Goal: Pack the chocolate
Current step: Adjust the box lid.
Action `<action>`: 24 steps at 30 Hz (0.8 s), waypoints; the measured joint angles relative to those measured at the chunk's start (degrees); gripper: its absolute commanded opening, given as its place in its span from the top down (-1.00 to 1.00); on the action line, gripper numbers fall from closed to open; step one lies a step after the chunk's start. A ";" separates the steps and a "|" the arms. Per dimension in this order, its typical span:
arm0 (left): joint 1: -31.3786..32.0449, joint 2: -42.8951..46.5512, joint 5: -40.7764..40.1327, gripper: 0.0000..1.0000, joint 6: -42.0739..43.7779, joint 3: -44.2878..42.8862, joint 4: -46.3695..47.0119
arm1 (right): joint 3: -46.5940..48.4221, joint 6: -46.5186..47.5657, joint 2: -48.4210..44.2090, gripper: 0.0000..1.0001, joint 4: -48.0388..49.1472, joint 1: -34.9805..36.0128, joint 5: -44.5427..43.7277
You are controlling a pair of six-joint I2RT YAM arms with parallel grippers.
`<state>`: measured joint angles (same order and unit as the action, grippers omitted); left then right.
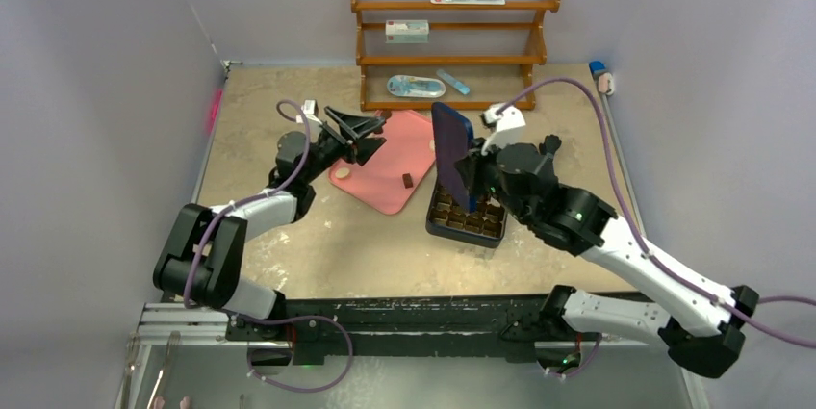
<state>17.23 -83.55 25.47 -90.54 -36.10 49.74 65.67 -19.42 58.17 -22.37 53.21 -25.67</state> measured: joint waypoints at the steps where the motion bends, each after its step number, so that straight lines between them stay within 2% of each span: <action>1: 0.00 -0.57 -0.15 -0.37 0.39 0.48 0.92 | -1.27 -2.93 -1.68 1.00 0.07 -0.50 0.42; 8: 0.02 -4.85 -0.07 -0.43 3.10 3.28 8.41 | -10.51 -20.26 -8.59 1.00 2.58 -3.89 5.84; 13: 0.02 -10.51 3.13 -0.48 3.17 3.28 17.55 | -17.42 -29.64 -13.05 1.00 5.51 -6.38 9.75; 18: 0.02 -17.35 7.23 -0.51 1.84 3.28 26.43 | -21.05 -36.44 -17.27 1.00 8.68 -10.03 13.31; 24: 1.33 -19.87 10.99 -0.52 1.81 3.28 30.01 | -26.12 -43.52 -19.63 1.00 15.32 -15.08 19.32</action>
<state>18.57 -103.42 36.47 -88.73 -32.82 79.75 39.55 -62.94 38.54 -7.05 38.13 -6.35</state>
